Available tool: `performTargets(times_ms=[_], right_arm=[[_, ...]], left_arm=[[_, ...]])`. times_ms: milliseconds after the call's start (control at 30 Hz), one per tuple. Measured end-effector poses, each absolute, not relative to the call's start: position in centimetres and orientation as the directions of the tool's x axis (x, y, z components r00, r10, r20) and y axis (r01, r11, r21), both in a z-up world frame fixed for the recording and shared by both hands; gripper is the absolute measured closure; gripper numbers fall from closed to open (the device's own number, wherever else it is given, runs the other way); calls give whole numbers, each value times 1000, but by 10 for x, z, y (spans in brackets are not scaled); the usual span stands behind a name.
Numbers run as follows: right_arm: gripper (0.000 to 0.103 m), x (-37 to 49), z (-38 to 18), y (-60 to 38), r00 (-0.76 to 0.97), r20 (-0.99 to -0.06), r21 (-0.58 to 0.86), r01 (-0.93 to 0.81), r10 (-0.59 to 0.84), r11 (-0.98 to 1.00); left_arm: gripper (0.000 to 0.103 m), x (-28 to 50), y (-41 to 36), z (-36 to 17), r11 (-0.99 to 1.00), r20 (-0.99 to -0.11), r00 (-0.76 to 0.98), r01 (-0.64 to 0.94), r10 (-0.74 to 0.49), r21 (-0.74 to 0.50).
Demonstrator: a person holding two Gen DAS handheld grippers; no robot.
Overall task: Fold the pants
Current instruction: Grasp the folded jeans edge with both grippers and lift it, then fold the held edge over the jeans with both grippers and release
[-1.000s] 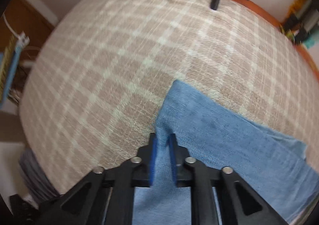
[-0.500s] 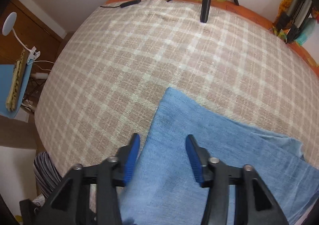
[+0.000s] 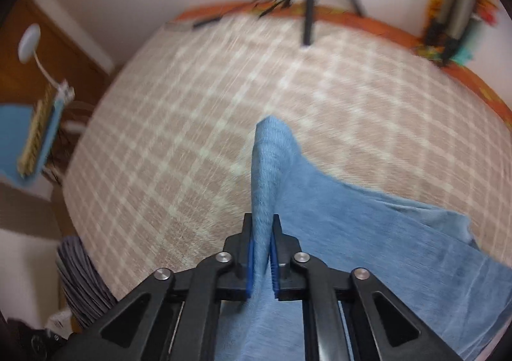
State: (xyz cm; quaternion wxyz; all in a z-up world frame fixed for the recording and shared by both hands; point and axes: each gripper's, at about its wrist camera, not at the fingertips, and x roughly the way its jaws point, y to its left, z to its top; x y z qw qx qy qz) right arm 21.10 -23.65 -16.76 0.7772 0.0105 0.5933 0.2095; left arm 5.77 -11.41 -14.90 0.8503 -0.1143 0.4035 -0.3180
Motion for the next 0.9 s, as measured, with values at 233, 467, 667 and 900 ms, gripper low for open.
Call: performTargets(times_ms=[233,467,667,900], right_arm=[[100,194,-140,-327,320,-861,349,-193,395,917],[100,179,-117,-395,401,-842,333,-140,361,933],[100,172,-109,-438,443,-836,316,-96,325,944],[100,157,-107,-493,475,-838,299,-10,267,954]], left_arm=[[91,59,-164,-129,696,-584,405,559,-704,-451],[91,64,-208,-119,604,-554,312,632,-772,-486],[91,68,-246,-113,552,-552,255,684,-794,-478],[91,67,-303,-111,480,-568,171,750,-805,-455]])
